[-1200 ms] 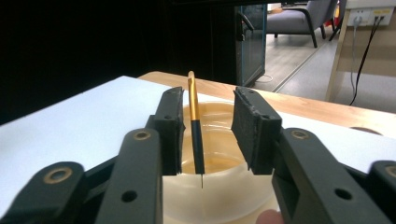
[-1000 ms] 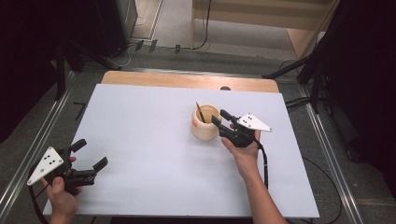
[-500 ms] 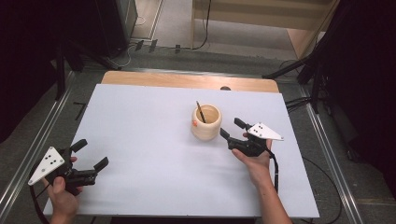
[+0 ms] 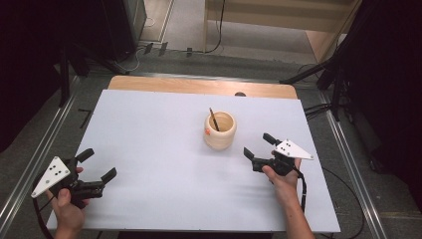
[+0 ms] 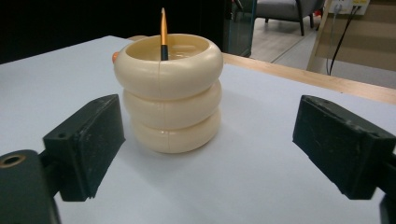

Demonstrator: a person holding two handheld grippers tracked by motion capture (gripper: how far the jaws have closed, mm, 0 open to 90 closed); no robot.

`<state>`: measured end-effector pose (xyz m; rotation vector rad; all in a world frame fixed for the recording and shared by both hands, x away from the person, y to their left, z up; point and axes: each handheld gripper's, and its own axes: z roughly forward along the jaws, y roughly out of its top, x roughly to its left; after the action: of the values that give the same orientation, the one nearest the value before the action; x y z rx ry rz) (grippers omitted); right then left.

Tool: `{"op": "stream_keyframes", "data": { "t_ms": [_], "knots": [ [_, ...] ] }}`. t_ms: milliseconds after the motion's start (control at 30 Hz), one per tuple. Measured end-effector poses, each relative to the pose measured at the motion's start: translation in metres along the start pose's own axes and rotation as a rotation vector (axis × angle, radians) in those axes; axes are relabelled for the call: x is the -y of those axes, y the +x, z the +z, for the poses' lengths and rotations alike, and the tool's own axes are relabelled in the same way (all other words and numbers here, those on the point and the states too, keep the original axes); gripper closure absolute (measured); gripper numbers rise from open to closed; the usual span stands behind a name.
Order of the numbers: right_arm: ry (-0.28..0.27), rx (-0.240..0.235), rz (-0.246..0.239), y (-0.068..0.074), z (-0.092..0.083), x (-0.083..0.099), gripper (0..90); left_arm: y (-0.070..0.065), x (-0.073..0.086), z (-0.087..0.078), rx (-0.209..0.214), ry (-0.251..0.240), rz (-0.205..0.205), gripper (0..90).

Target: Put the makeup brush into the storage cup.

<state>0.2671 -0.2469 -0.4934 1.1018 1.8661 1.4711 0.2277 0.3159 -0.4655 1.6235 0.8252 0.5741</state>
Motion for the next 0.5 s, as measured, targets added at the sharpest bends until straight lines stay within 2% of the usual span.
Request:
{"op": "stream_keyframes", "data": {
  "t_ms": [100,500],
  "knots": [
    [-0.001,-0.010,-0.003,-0.001,-0.005,0.002,5.0,0.000,0.000,0.000,-0.001,-0.001,-0.001,0.0],
    [0.002,0.006,0.002,-0.011,-0.028,0.013,0.6,0.001,0.000,0.000,0.000,-0.001,0.000,0.0]
  ]
}}
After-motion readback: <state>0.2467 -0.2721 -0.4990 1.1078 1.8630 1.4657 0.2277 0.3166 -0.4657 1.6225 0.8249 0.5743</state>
